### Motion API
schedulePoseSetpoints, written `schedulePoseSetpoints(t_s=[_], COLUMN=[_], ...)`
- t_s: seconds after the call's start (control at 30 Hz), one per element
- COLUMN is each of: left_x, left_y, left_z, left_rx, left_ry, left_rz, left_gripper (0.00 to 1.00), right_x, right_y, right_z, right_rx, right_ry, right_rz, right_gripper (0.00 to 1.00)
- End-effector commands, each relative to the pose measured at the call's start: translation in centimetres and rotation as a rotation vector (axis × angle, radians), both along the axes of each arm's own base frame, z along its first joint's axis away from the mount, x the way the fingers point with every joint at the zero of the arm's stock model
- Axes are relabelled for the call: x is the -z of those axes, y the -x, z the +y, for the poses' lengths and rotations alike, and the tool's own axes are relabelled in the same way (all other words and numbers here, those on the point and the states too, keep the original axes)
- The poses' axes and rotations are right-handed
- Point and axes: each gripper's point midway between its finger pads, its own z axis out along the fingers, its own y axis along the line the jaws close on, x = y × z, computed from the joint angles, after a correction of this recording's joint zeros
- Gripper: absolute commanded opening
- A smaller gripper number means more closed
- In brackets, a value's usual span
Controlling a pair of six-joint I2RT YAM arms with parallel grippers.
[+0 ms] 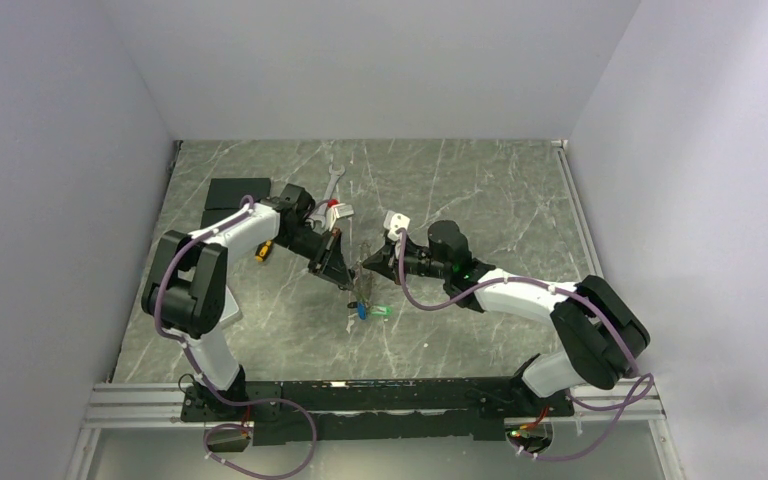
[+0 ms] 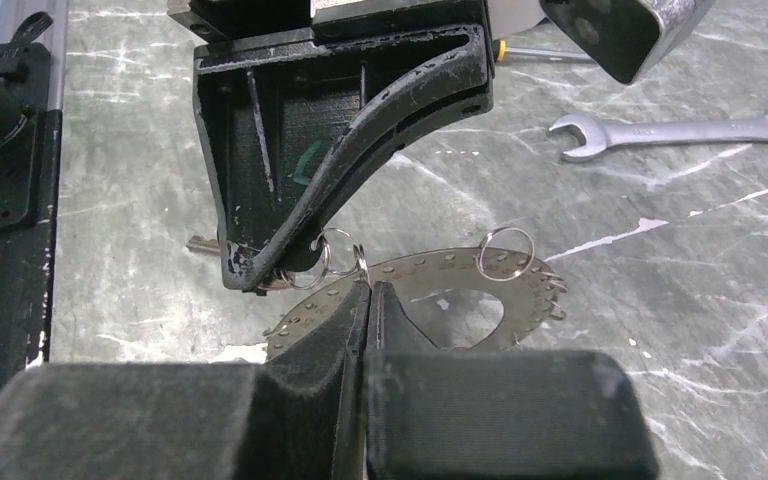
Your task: Remove the keys from the keyring
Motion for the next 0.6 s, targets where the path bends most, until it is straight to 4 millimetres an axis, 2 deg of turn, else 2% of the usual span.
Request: schedulePoseSetpoints(t_s=[0.0, 0.2, 0.57], left_x=[-0.9, -0.3, 0.5], left_y=[0.3, -0.1, -0.1], left_z=[0.2, 0.0, -1.0], left_rx=[-0.011, -0.007, 0.031], left_ry=[0.011, 0.003, 0.002], left_rz=[0.004, 0.024, 0.062], left_gripper=[0.0, 0.0, 0.0], right_x=[-2.6, -3.3, -4.0], right_y=[-1.5, -0.8, -0.9], right_z=[0.0, 0.4, 0.7], right_rx=[0.046, 0.011, 0.011], right_ry=[-0.068, -0.108, -0.134], right_rz=[-0.103, -0.1, -0.09], right_gripper=[0.0, 0.0, 0.0])
